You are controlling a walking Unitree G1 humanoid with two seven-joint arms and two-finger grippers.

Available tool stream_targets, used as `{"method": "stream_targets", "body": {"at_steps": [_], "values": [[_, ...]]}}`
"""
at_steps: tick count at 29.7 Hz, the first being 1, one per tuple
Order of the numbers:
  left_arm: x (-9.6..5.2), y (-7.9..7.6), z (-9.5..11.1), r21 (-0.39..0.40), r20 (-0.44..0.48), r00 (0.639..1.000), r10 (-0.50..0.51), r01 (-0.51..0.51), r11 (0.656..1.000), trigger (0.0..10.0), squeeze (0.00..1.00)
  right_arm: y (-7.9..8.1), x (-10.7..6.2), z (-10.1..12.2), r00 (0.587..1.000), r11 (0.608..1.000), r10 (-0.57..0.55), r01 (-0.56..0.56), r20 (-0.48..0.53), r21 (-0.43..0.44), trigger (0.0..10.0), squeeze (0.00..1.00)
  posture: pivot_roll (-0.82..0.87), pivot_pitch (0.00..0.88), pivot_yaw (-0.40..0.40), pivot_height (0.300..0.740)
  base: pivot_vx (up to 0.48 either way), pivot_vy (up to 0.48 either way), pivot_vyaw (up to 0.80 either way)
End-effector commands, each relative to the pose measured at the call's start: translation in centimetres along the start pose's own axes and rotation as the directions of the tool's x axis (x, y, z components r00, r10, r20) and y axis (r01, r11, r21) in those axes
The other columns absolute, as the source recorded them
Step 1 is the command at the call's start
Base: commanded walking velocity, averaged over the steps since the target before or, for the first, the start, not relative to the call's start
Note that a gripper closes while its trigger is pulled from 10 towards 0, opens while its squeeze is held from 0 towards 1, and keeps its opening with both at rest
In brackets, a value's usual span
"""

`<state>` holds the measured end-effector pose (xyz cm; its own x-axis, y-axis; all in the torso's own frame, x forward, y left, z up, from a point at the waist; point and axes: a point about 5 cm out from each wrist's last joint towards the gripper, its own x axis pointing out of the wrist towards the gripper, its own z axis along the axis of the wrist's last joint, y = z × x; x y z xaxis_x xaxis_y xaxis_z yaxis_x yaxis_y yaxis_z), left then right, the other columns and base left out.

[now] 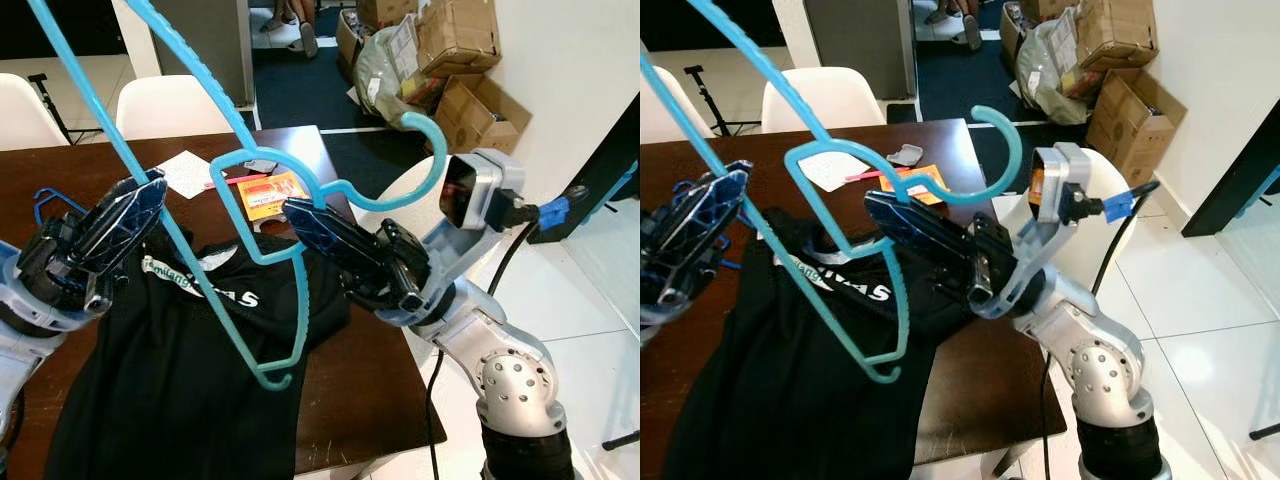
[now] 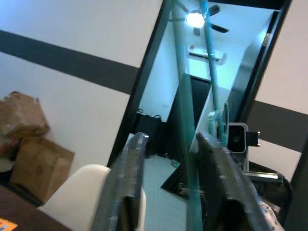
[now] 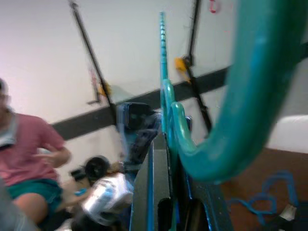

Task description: Hang hanger

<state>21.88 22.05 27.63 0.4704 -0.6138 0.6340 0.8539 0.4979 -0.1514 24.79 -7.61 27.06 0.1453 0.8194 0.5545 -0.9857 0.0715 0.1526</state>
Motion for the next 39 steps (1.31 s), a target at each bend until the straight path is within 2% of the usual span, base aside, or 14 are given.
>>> {"method": "stream_targets", "body": {"at_steps": [1,9,15,18,20,22,23,24,25,26,27,28,32,39], "values": [[-0.2,0.0,-0.6,-0.006,-0.008,1.000,0.028,-0.028,1.000,10.0,1.00,-1.0,-0.2,0.0,0.998,0.997,-0.063,0.062,-0.019,-0.041,0.0,0.00,0.02,0.145,-0.004,0.740,0.000,0.000,0.00],[-0.2,-0.3,-1.6,0.010,-0.070,0.993,0.098,-0.097,0.995,10.0,1.00,-2.7,-0.6,0.3,0.985,0.982,-0.169,0.166,-0.028,-0.096,0.0,0.00,0.03,0.146,-0.006,0.740,0.000,0.000,0.00],[0.1,0.6,-3.7,0.188,-0.257,0.922,0.290,-0.246,0.951,10.0,1.00,-6.0,-1.6,0.4,0.911,0.896,-0.412,0.400,-0.023,-0.192,0.0,0.00,0.04,0.144,-0.011,0.740,0.000,0.000,0.00],[0.1,1.0,-3.9,0.236,-0.269,0.902,0.338,-0.278,0.931,10.0,1.00,-6.7,-1.8,0.5,0.886,0.869,-0.463,0.451,-0.010,-0.205,0.0,0.00,0.04,0.142,-0.010,0.740,0.000,0.000,0.00],[0.5,2.1,-4.1,0.337,-0.235,0.859,0.454,-0.366,0.867,10.0,1.00,-8.3,-2.5,1.0,0.815,0.790,-0.578,0.571,0.040,-0.221,0.0,0.00,0.05,0.136,-0.009,0.740,0.000,0.000,0.00],[0.6,2.5,-4.1,0.349,-0.213,0.846,0.488,-0.401,0.847,10.0,1.00,-8.7,-2.7,1.1,0.795,0.768,-0.604,0.598,0.052,-0.229,0.0,0.00,0.05,0.136,-0.009,0.740,0.000,0.000,0.00],[0.6,2.9,-4.1,0.361,-0.184,0.831,0.525,-0.440,0.822,10.0,0.42,-9.1,-3.0,1.2,0.769,0.739,-0.636,0.630,0.060,-0.239,0.0,0.00,0.05,0.133,-0.008,0.740,0.000,0.000,0.00],[0.6,2.9,-4.1,0.361,-0.184,0.831,0.525,-0.440,0.822,10.0,0.42,-9.1,-3.0,1.2,0.769,0.739,-0.636,0.630,0.060,-0.239,0.0,0.00,0.05,0.133,-0.008,0.740,0.000,0.000,0.00],[0.5,3.4,-4.1,0.383,-0.159,0.804,0.573,-0.485,0.786,10.0,0.00,-9.7,-3.5,1.3,0.730,0.697,-0.680,0.672,0.067,-0.249,3.5,0.00,0.04,0.131,-0.006,0.740,0.000,0.000,0.00],[0.2,3.9,-4.2,0.420,-0.138,0.767,0.627,-0.528,0.738,10.0,0.00,-10.2,-4.0,1.4,0.693,0.659,-0.717,0.708,0.073,-0.254,8.5,0.00,0.04,0.128,-0.006,0.740,0.000,0.000,0.00],[0.2,3.9,-4.2,0.420,-0.138,0.767,0.627,-0.528,0.738,10.0,0.00,-10.2,-4.0,1.4,0.693,0.659,-0.717,0.708,0.073,-0.254,8.5,0.00,0.04,0.128,-0.006,0.740,0.000,0.000,0.00],[0.0,4.3,-4.5,0.458,-0.140,0.730,0.669,-0.551,0.698,10.0,0.00,-10.6,-4.4,1.4,0.666,0.630,-0.742,0.732,0.079,-0.260,10.0,0.00,0.04,0.127,-0.005,0.740,0.000,0.000,0.00],[-0.2,4.8,-5.9,0.562,-0.203,0.654,0.729,-0.532,0.634,10.0,0.00,-11.2,-4.9,1.5,0.629,0.591,-0.772,0.764,0.092,-0.260,10.0,0.00,0.05,0.124,-0.005,0.740,0.000,0.000,0.00],[0.1,4.7,-7.0,0.591,-0.202,0.636,0.745,-0.528,0.610,10.0,0.00,-11.5,-4.7,1.1,0.612,0.572,-0.785,0.777,0.100,-0.265,10.0,0.00,0.05,0.121,-0.005,0.740,-0.274,0.000,0.00]]}}
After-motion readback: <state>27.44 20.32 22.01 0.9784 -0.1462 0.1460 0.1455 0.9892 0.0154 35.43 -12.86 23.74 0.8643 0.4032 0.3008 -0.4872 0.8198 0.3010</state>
